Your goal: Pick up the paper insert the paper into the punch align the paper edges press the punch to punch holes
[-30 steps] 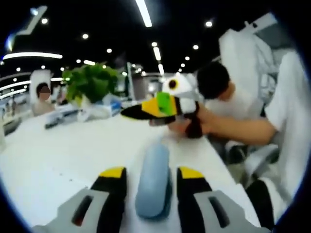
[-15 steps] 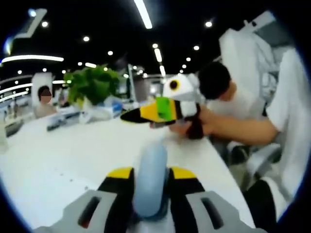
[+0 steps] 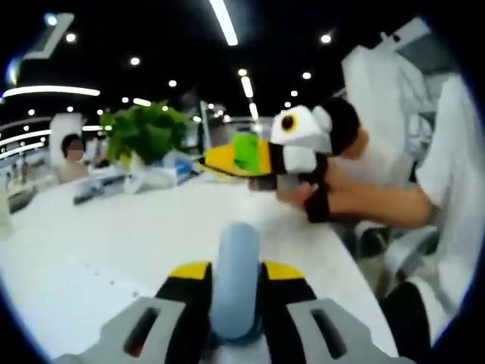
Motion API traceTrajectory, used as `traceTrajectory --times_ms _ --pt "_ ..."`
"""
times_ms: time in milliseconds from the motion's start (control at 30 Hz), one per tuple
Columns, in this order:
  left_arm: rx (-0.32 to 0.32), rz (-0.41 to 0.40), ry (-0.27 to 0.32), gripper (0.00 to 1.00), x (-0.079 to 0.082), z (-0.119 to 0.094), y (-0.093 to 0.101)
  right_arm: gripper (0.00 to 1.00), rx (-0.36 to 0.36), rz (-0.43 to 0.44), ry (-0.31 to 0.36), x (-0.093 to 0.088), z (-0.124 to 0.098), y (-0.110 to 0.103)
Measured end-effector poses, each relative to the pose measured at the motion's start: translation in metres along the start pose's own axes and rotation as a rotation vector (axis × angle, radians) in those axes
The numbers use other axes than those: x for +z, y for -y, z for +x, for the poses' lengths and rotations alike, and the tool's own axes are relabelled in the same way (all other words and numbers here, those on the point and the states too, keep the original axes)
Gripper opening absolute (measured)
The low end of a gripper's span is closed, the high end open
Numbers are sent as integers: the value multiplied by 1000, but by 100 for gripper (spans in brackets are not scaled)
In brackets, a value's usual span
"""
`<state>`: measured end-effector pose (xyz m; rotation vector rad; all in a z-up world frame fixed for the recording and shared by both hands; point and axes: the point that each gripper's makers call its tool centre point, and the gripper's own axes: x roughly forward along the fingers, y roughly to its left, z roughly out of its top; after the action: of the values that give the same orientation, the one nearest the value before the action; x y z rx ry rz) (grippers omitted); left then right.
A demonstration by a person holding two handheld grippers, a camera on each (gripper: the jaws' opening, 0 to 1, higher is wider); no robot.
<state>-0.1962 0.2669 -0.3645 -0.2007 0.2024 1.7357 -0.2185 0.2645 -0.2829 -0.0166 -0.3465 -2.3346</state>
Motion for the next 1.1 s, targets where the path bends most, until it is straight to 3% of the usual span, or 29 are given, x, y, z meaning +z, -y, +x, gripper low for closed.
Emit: traceTrajectory --times_ms 67,133,233,400,567,967,1033,1100 --pt "0 2 0 27 0 0 0 5 -14 -23 -10 1 7 -13" --pt "0 3 0 27 0 0 0 5 -81 -68 -55 -4 13 -15" --pt "0 6 0 27 0 -1 0 5 -110 -126 -46 -7 24 -24" --pt "0 2 1 26 0 -1 0 5 -185 -234 -108 -23 28 -19" --pt "0 4 0 26 0 -1 0 5 -205 -254 -150 -33 26 -15" --pt "-2 4 -1 26 0 -1 -1 3 -246 -260 -144 -31 23 -9" --pt "-2 2 -2 26 0 0 -1 3 -278 -295 -175 -37 19 -3" --pt "-2 3 -2 26 0 0 -1 3 -274 -237 -145 -37 17 -6"
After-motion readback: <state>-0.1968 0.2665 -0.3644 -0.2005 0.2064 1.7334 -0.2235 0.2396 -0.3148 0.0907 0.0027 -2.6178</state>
